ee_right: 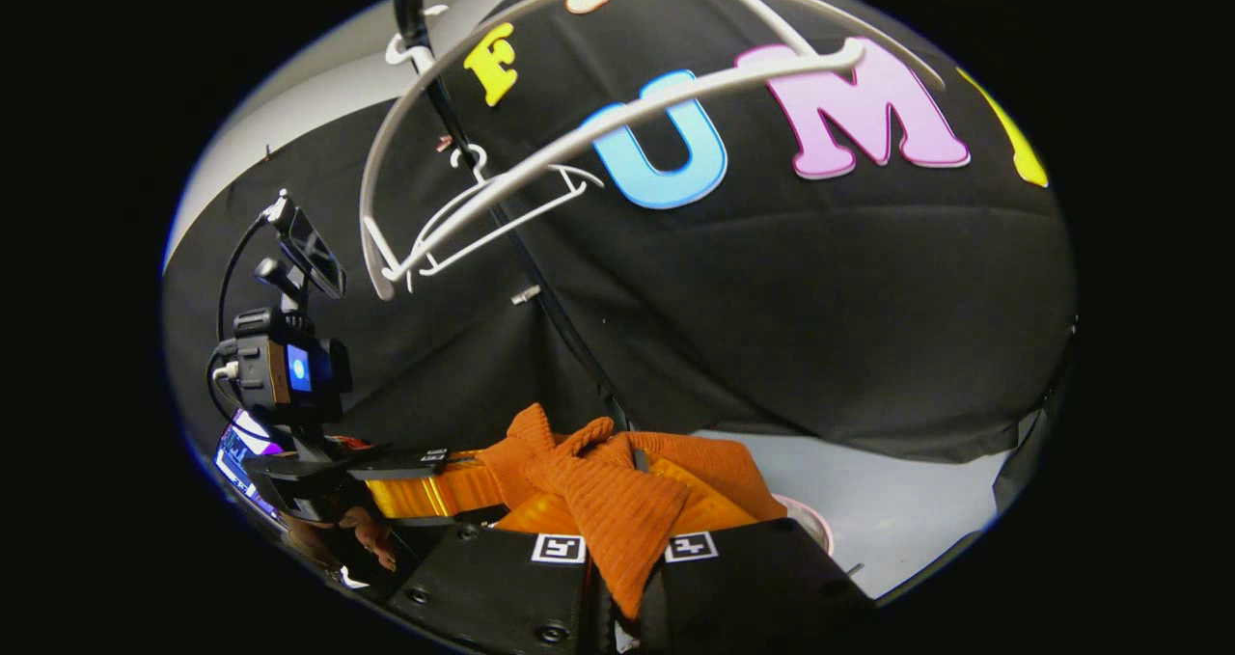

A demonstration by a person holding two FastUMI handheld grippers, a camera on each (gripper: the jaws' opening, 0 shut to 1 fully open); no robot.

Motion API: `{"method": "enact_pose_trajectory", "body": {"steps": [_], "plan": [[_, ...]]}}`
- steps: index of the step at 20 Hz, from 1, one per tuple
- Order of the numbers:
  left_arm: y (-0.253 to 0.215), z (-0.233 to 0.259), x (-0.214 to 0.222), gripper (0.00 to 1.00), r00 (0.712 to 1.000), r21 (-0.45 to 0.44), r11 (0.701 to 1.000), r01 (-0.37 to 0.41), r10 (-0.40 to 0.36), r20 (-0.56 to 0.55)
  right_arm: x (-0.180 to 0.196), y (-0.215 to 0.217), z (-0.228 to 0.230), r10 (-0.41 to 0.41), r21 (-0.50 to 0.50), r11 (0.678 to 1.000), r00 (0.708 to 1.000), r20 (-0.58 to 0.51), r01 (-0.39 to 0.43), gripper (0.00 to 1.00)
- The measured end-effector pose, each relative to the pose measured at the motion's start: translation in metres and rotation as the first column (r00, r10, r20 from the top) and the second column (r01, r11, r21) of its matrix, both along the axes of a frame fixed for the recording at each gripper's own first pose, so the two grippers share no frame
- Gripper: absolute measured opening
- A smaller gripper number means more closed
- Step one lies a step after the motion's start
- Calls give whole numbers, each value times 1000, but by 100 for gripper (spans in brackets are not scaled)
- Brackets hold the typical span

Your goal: Grasp the clothes on the hanger with both hands and then place them into the laundry hamper below.

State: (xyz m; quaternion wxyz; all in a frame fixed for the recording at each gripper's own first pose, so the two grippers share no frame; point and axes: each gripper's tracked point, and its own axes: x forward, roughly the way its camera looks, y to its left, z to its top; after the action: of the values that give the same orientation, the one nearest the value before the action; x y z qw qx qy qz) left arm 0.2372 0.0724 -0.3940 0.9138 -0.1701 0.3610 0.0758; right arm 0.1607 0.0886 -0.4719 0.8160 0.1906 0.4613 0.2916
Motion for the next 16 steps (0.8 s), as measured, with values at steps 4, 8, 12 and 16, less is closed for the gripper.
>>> {"method": "enact_pose_trajectory", "body": {"steps": [4, 8, 12, 16], "plan": [[-5, -17, -8, 7, 997, -3, 1000, -4, 4, -78, -11, -2, -22, 22, -53, 998, 999, -44, -24, 14], [-15, -22, -24, 7, 984, -58, 997, -52, 41, -173, -31, -10, -52, 8, -107, 994, 990, -140, -23, 14], [-20, -42, -34, 7, 965, -90, 993, -81, 55, -255, -47, -11, -72, -7, -138, 990, 974, -227, -25, 14], [-18, -58, -36, 7, 951, -113, 988, -105, 67, -302, -58, -11, -82, 1, -151, 988, 964, -265, -43, 14]]}}
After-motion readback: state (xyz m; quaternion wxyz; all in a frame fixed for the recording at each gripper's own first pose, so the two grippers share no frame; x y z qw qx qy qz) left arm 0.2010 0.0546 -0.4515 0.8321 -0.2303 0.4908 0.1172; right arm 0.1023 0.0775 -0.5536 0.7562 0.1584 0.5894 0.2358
